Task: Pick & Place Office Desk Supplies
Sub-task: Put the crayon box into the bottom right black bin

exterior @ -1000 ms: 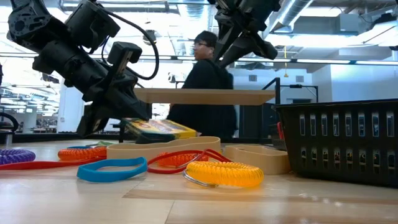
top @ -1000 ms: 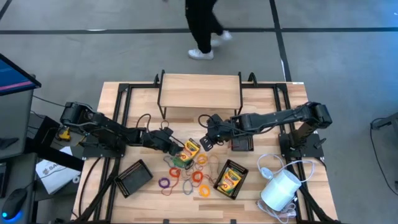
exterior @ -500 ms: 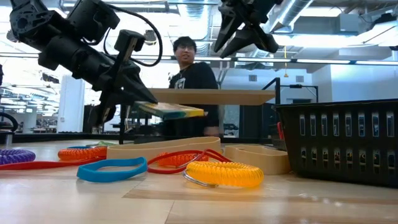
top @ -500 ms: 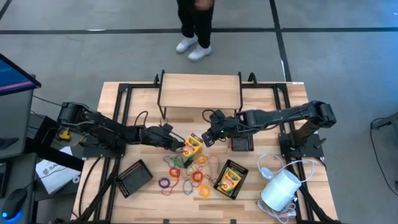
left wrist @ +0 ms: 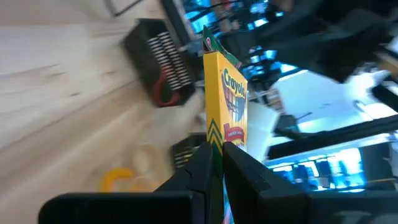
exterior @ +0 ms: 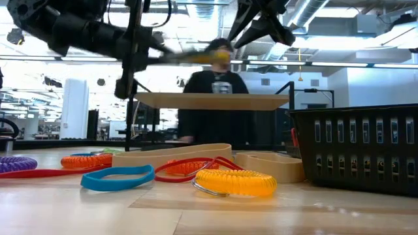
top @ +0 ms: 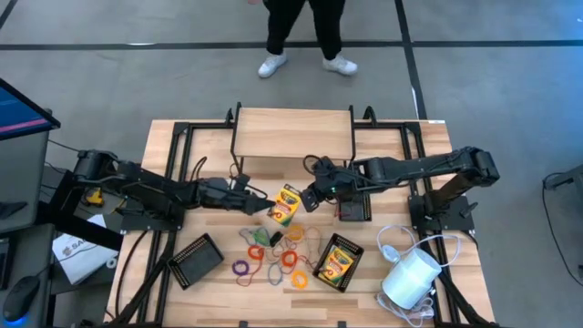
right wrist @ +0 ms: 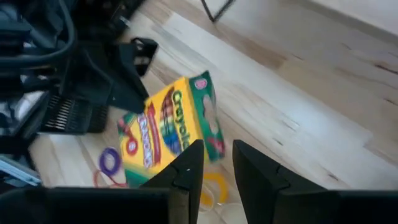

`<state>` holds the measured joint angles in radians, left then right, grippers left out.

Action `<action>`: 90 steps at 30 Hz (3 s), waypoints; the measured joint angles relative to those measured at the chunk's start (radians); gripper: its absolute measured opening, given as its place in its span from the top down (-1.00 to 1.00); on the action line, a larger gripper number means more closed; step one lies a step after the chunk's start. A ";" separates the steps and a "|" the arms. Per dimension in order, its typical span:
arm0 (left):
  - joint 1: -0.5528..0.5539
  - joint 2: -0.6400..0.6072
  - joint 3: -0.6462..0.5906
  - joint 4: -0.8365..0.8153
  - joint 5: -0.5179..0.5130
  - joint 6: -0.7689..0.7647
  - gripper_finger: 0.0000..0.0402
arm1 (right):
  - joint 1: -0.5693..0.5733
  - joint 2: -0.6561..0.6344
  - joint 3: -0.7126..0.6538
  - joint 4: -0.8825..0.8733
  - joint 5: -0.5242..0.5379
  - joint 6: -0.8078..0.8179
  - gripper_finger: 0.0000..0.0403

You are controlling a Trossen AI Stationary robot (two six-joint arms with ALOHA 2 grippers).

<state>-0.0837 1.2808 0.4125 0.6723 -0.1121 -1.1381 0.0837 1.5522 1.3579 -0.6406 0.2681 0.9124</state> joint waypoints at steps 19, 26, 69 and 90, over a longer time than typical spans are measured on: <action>-0.065 0.008 0.149 -0.037 -0.048 0.060 0.93 | 0.001 -0.207 0.000 -0.100 0.143 -0.033 0.58; -0.131 0.008 0.149 -0.053 -0.127 0.057 0.93 | 0.002 -0.242 0.000 -0.188 0.157 -0.030 0.58; -0.237 0.435 0.485 -0.043 -0.115 -0.033 1.00 | 0.115 -0.258 0.002 -0.437 0.331 0.164 0.58; -0.174 0.434 0.485 -0.070 0.026 0.243 0.96 | 0.132 -0.277 0.001 -0.473 0.342 0.215 0.58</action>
<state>-0.2580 1.7149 0.8978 0.6018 -0.0863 -0.8954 0.2161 1.2755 1.3590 -1.1141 0.6106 1.1271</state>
